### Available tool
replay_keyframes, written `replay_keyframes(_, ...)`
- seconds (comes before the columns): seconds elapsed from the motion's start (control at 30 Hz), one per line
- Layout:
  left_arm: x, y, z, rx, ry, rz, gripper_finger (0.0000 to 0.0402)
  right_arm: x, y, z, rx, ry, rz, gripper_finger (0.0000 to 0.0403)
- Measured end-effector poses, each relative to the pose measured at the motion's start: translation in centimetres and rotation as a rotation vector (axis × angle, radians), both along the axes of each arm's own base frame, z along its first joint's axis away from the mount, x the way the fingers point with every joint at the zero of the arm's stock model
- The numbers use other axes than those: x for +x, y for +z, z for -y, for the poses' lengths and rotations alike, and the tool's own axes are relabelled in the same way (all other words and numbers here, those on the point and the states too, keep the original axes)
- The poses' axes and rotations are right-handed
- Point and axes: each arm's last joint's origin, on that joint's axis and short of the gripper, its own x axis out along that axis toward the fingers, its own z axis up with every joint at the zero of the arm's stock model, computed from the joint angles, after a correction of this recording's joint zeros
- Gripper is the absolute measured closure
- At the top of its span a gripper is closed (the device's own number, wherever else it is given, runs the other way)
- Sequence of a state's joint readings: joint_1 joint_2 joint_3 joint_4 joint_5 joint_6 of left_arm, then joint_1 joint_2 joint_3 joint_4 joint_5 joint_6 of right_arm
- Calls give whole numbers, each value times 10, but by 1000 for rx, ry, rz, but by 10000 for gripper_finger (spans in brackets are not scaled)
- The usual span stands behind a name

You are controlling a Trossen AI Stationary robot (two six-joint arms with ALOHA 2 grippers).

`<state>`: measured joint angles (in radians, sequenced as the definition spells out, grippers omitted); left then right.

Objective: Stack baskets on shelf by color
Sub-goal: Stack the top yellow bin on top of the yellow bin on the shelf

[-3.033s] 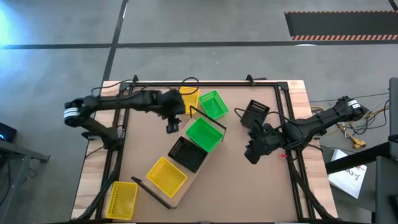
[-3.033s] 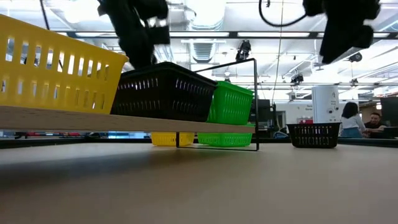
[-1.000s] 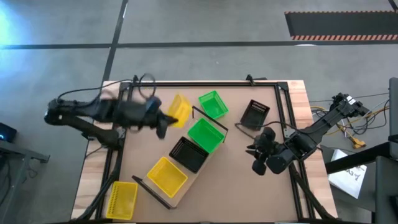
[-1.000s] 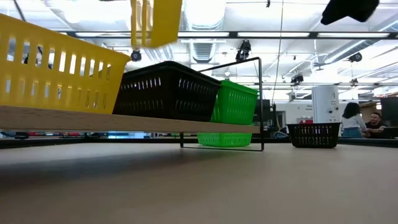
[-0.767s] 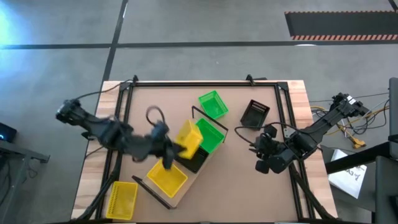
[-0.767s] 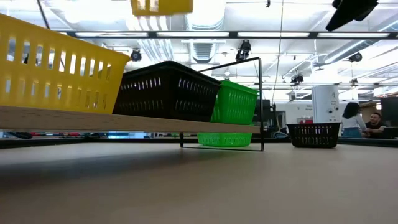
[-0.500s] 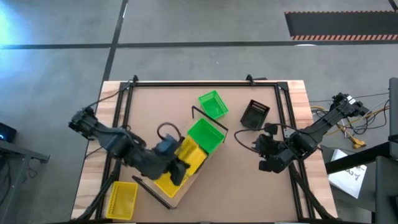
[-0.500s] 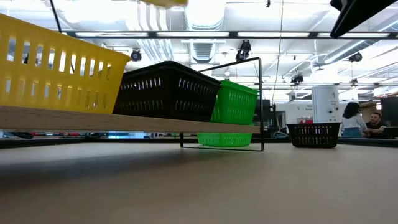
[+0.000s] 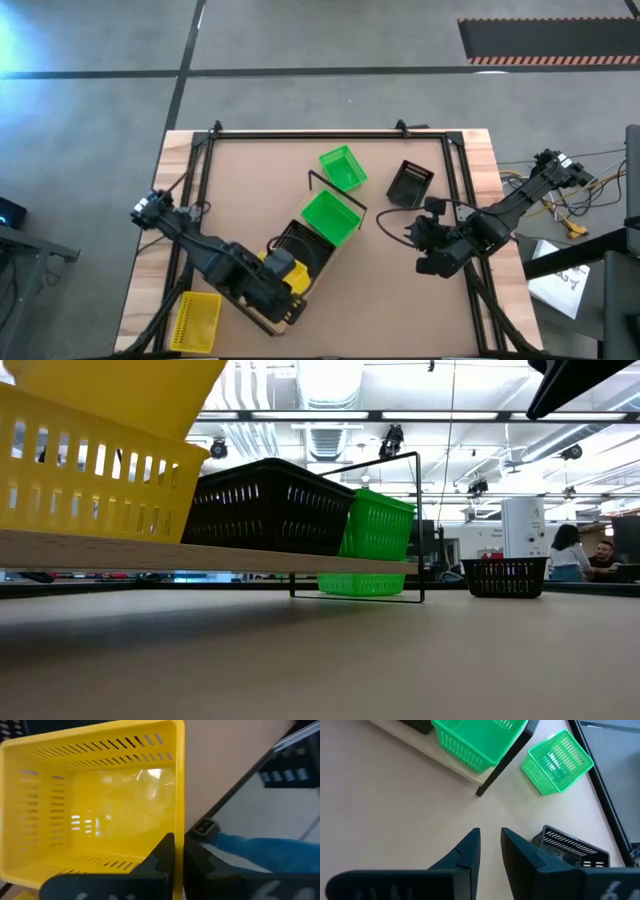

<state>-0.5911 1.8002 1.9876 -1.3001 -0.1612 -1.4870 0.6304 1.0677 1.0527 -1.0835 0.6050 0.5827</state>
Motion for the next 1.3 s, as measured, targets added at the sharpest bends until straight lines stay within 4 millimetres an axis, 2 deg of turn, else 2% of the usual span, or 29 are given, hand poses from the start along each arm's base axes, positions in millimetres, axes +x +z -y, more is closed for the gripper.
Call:
replay_keyframes(0.4, -12, -15, 8, 85, -41, -132, 402, 0, 0, 0, 3, 0, 5, 334)
replay_keyframes(1.1, 15, -83, 36, 191, -55, -262, 401, 3, 1, -2, 23, 0, 32, 335)
replay_keyframes(1.2, 18, -91, 38, 183, -60, -286, 382, 4, 2, -3, 34, 0, 46, 333)
replay_keyframes(1.3, 19, -95, 39, 161, -62, -291, 341, 4, 2, -3, 39, 0, 53, 334)
